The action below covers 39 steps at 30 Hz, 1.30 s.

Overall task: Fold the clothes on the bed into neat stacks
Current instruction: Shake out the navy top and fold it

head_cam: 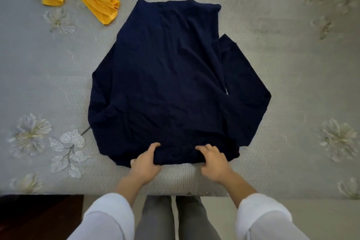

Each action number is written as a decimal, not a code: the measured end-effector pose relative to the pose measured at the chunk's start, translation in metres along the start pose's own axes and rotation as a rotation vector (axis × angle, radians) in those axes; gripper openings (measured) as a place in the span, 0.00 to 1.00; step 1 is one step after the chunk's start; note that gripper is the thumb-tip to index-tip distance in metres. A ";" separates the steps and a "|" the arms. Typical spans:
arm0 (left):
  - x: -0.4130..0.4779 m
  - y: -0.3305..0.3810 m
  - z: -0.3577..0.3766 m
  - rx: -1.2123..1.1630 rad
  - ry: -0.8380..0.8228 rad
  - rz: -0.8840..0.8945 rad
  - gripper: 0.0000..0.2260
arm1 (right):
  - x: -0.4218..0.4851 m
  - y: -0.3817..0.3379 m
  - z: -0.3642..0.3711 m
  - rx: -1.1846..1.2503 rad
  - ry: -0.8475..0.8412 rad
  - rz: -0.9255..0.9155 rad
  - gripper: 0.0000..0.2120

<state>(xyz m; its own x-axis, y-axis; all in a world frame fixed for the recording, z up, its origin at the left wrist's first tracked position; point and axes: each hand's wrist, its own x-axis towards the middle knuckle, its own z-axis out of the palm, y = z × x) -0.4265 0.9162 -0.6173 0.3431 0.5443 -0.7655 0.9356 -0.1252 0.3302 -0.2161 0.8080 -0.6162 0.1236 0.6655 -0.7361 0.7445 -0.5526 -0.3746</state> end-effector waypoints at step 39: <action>0.113 0.133 0.073 0.388 0.456 0.468 0.29 | 0.035 0.211 -0.147 1.580 1.020 0.592 0.06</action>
<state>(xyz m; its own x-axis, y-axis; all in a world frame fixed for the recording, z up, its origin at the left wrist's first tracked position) -0.2572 0.9006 -0.7005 0.7218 0.6411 -0.2609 0.6921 -0.6644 0.2821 0.0417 0.7889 -0.6379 0.7903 -0.0656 -0.6092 -0.6019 -0.2689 -0.7519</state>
